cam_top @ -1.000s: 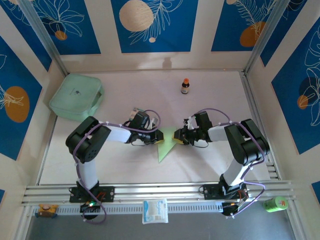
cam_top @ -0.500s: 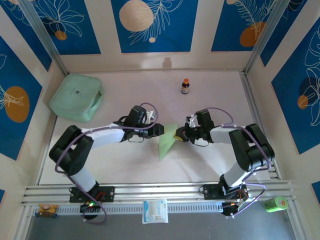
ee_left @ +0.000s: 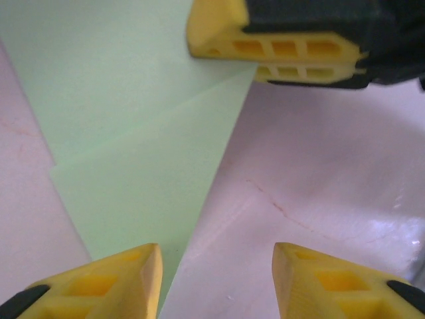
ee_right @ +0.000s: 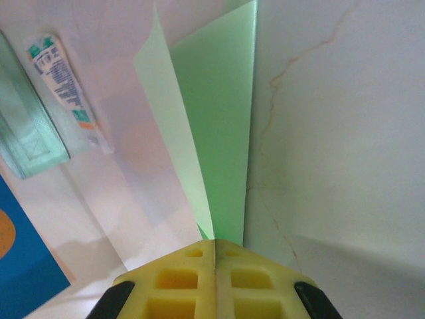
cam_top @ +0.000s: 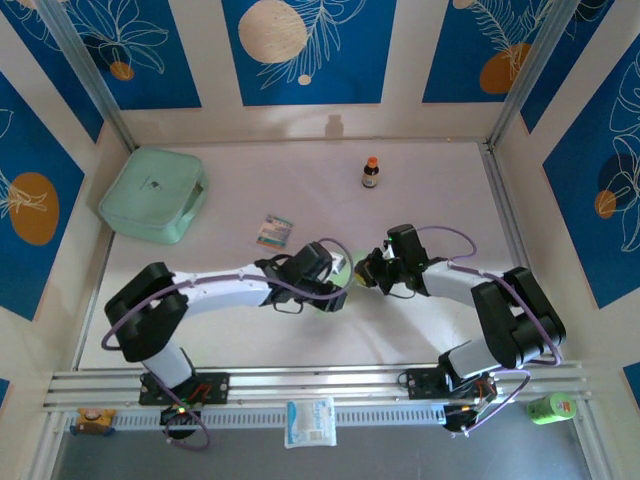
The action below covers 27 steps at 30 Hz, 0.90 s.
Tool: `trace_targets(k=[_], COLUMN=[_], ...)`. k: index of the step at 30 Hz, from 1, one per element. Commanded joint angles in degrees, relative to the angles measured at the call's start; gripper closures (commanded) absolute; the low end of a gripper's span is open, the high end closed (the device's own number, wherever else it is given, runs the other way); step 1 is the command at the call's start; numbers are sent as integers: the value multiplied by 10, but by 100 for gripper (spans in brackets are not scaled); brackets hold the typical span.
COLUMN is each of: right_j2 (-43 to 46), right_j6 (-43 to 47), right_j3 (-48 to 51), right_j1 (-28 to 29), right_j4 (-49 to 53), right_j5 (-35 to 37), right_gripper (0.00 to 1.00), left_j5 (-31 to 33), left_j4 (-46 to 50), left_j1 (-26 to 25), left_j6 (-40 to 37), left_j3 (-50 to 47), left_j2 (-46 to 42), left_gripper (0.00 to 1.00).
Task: Fold a paper plane with a square sheet of paper (pick it up from the middle)
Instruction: Fold the wing for the fifth time at the center of the table.
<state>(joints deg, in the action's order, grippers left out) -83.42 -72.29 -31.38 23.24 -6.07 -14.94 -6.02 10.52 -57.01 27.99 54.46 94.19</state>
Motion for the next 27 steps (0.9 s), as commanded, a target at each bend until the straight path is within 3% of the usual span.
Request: trace_targets(k=[1, 7, 15, 27], right_j2=[9, 13, 15, 16], right_j6=[-37, -41, -39, -37], right_j3=[4, 1, -4, -6], right_j1=[7, 10, 11, 11], right_j4=[26, 31, 34, 34], right_j5=[21, 23, 20, 15], right_gripper=[100, 100, 100, 100], left_j5=[83, 151, 196, 217], left_j4=[60, 89, 103, 111], left_j1=[-22, -51, -67, -78], left_j6=[-50, -66, -72, -79], left_j3=[34, 58, 71, 79], left_j2=[27, 58, 78, 87], left_gripper=[52, 52, 58, 71])
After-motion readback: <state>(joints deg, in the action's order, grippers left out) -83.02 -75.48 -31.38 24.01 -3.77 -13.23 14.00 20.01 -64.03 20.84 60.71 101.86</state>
